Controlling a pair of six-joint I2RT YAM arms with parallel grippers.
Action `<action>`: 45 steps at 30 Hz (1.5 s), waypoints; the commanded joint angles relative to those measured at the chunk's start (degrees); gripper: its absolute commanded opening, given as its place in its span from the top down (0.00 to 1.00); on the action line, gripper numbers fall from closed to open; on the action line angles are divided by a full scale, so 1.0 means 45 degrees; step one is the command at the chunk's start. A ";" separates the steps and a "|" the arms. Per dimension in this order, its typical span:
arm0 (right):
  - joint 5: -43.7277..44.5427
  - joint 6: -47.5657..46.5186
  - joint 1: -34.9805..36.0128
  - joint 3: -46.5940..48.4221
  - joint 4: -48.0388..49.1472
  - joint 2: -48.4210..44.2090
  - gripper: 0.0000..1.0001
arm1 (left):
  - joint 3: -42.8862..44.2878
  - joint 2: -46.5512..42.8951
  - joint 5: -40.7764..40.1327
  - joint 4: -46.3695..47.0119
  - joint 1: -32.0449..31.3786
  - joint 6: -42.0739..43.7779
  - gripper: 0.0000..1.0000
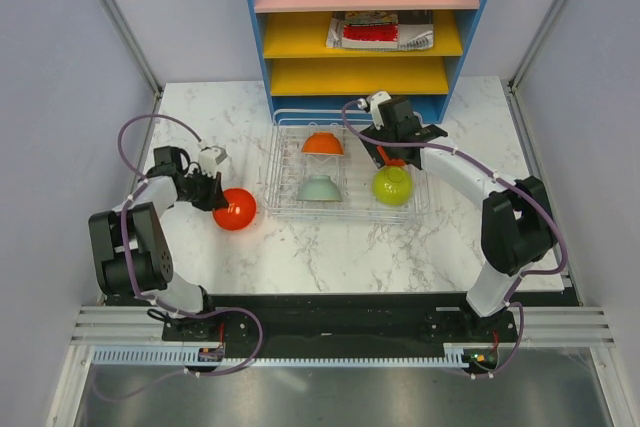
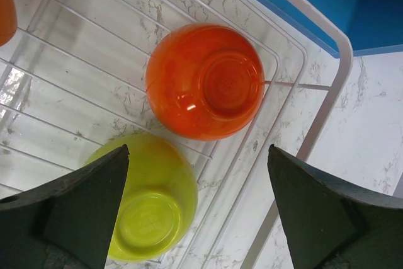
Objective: Load the bowls into the dish rack
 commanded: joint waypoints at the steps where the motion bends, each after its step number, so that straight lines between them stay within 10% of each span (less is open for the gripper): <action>1: 0.0522 -0.0255 0.0023 -0.0132 0.0186 0.0143 0.02 | 0.0332 -0.0503 -0.0051 0.0217 0.0349 -0.0141 0.98; 31: 0.1970 -0.0355 0.0707 0.2343 -0.2842 -0.0930 0.02 | 0.0839 -0.1928 0.0807 0.0217 0.0702 -0.0785 0.98; 39: -0.7271 0.1732 0.0668 0.2563 -0.1612 -0.2805 0.02 | 0.3530 -0.2282 0.5785 -0.0583 0.0058 -0.1176 0.98; 45: -1.2244 0.4346 0.0493 0.2331 -0.0718 -0.2376 0.02 | 0.5194 -0.2203 0.6297 -0.0642 -0.1991 -0.1722 0.98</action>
